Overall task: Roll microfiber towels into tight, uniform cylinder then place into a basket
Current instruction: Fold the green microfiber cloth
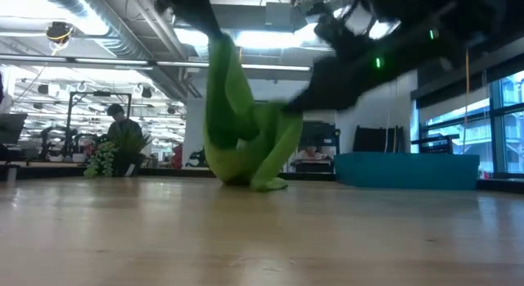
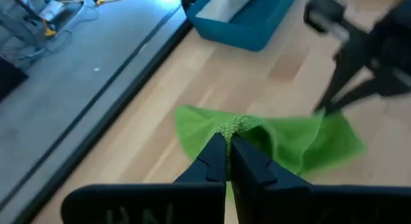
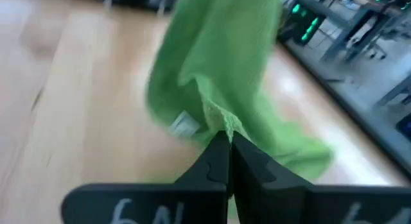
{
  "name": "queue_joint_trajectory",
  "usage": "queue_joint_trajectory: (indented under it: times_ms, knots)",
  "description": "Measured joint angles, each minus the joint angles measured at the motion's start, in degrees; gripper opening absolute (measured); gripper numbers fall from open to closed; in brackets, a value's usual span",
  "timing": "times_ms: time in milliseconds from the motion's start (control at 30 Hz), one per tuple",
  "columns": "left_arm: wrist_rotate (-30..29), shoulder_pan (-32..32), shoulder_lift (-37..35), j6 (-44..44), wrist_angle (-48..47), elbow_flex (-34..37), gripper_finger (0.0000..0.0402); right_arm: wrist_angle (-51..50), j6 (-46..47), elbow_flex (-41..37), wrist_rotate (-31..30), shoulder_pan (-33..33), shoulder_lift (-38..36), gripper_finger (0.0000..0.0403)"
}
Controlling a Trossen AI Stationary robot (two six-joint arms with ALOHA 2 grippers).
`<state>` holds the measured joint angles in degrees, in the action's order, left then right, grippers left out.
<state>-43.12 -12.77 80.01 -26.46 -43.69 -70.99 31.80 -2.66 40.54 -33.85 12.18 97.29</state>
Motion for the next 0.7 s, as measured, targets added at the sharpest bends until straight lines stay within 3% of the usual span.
queue_joint_trajectory:
  times_ms: [333,700]
  knots:
    - [-6.7,-0.4,-0.1,-0.1,-12.7,-10.3,0.0000,-9.1,-8.1,0.4,-0.3,-4.8,-18.9,0.0006]
    - [-18.2,0.0,-0.1,1.5,-14.1,-11.8,0.0000,-14.3,-18.4,2.9,-0.1,-10.4,-26.8,0.0006]
